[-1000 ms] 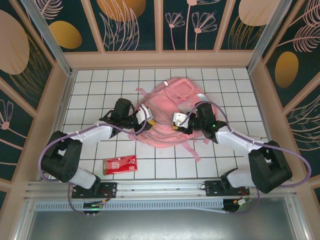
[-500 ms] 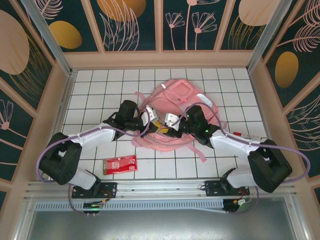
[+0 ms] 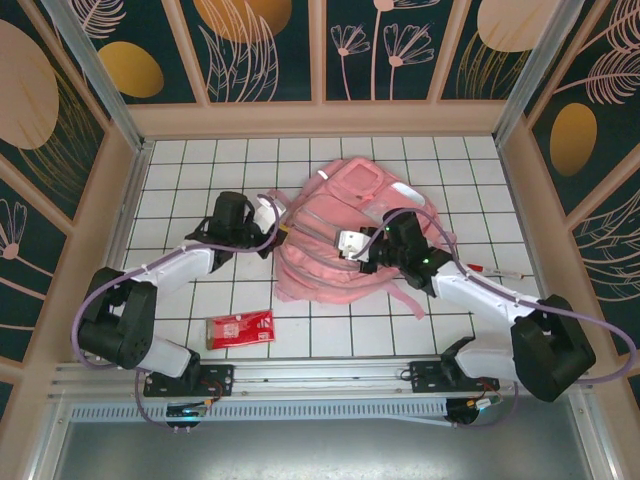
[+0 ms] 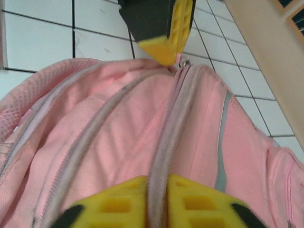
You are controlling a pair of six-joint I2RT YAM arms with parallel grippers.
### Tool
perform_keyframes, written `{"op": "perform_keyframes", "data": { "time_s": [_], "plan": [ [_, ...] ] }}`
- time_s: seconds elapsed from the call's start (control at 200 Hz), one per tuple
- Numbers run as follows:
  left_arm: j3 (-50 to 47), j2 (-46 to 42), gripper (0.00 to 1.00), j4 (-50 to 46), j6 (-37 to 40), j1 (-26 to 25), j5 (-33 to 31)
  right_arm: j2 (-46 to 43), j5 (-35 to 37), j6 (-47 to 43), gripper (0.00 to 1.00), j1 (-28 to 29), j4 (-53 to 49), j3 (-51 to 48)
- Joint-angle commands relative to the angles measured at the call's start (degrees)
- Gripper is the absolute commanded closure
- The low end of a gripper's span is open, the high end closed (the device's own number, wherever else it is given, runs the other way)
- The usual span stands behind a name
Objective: Pack the student bag
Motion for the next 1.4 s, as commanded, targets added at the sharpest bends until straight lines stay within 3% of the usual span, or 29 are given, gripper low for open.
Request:
{"op": "perform_keyframes", "data": {
  "time_s": [0.0,0.12,0.33,0.36,0.445,0.49,0.686,0.796,0.856,0.981,1.171,1.281,1.356,1.396],
  "plan": [
    [1.54,-1.33,1.0,-1.72,2.82,-2.41,0.37,1.07,-2.92,6.68,0.57,-1.65,-1.3,1.74],
    [0.28,-3.88,1.0,2.68,-4.51,-7.81,3.5,4.36,-4.92,15.22,0.45,3.59,4.55,4.52],
    [-3.28,-9.53,1.0,10.5,-15.04,-10.28,6.27,11.07,4.54,18.06,0.48,4.62,8.65,5.59],
    [-3.6,-10.46,1.0,10.41,-15.09,-10.28,6.4,11.69,5.91,17.35,0.54,4.63,7.97,5.63],
    [-3.85,-12.18,1.0,7.2,-13.1,-10.28,3.38,12.08,6.27,10.94,0.92,4.63,2.57,6.05],
    [-3.46,-12.19,1.0,4.35,-11.13,-9.9,-0.8,11.01,4.45,6.01,1.0,4.64,-0.76,5.82],
    [-0.87,-8.23,1.0,-4.33,-5.62,1.88,-8.02,2.57,-0.4,-6.49,1.0,3.01,-9.43,4.37],
    [2.72,-4.37,1.0,-6.74,3.35,3.58,-13.9,-0.62,-3.18,-14.97,1.0,2.86,-14.33,3.79],
    [6.04,-1.38,1.0,-9.05,6.7,3.66,-11.6,-1.44,-5.09,-18.18,1.0,2.72,-15.85,3.26],
    [7.26,2.59,1.0,-7.57,12.22,3.57,-0.47,-1.3,-8.92,-21.23,1.0,2.6,-17.3,3.64],
    [7.12,7.62,1.0,-8.42,19.86,3.59,0.8,-0.24,-13.69,-19.59,1.0,2.37,-14.27,5.54],
    [4.0,3.53,0.8,-5.44,22.62,3.56,2.9,-0.37,-16.54,-13.91,1.0,0.27,-10.1,5.67],
    [1.88,-0.66,0.65,-4.34,25.43,3.44,6.5,-0.95,-17.82,-6.04,0.74,-1.6,-5.79,4.8],
    [1.27,-2.73,0.6,-4.27,26.22,3.24,8.43,-1.59,-16.77,-1.23,0.66,-2.2,-3.0,3.92]
  ]
}}
